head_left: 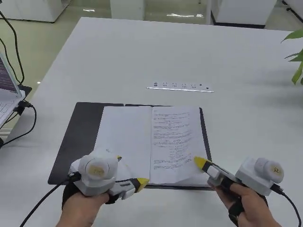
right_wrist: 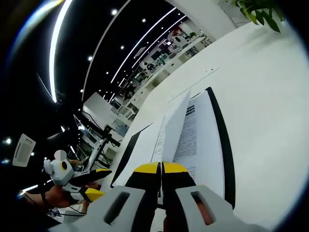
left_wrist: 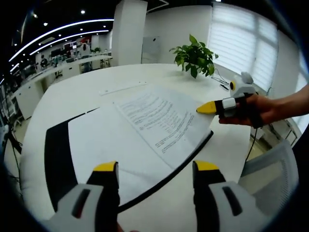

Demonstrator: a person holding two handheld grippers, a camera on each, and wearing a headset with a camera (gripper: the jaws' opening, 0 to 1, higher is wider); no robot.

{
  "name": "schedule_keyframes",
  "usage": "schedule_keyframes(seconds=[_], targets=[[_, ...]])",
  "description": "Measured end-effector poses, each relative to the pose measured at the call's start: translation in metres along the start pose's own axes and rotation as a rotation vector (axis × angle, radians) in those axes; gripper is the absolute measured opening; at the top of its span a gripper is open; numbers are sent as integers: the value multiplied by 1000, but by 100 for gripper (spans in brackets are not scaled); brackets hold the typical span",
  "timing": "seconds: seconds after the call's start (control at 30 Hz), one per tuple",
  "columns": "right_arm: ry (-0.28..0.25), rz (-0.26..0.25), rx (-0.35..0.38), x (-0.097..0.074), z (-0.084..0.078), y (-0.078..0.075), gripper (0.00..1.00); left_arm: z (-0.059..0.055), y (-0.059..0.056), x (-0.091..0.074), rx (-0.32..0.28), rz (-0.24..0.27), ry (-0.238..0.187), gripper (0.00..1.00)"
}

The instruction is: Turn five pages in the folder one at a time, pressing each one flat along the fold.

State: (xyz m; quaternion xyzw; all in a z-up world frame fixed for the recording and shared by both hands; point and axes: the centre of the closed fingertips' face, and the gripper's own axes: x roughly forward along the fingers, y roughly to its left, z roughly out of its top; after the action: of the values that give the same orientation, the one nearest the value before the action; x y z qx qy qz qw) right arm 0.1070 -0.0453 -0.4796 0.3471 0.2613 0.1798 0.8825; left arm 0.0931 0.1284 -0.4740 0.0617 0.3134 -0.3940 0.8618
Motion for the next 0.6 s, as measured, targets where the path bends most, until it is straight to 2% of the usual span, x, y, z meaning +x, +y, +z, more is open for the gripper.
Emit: schedule_keyframes(seconds=[0.17, 0.6], targets=[[-4, 14, -9, 4, 1, 9, 0, 1, 2, -10, 3, 15, -11, 61], [-23, 72, -24, 24, 7, 48, 0, 5, 14, -31, -26, 50, -47, 62]])
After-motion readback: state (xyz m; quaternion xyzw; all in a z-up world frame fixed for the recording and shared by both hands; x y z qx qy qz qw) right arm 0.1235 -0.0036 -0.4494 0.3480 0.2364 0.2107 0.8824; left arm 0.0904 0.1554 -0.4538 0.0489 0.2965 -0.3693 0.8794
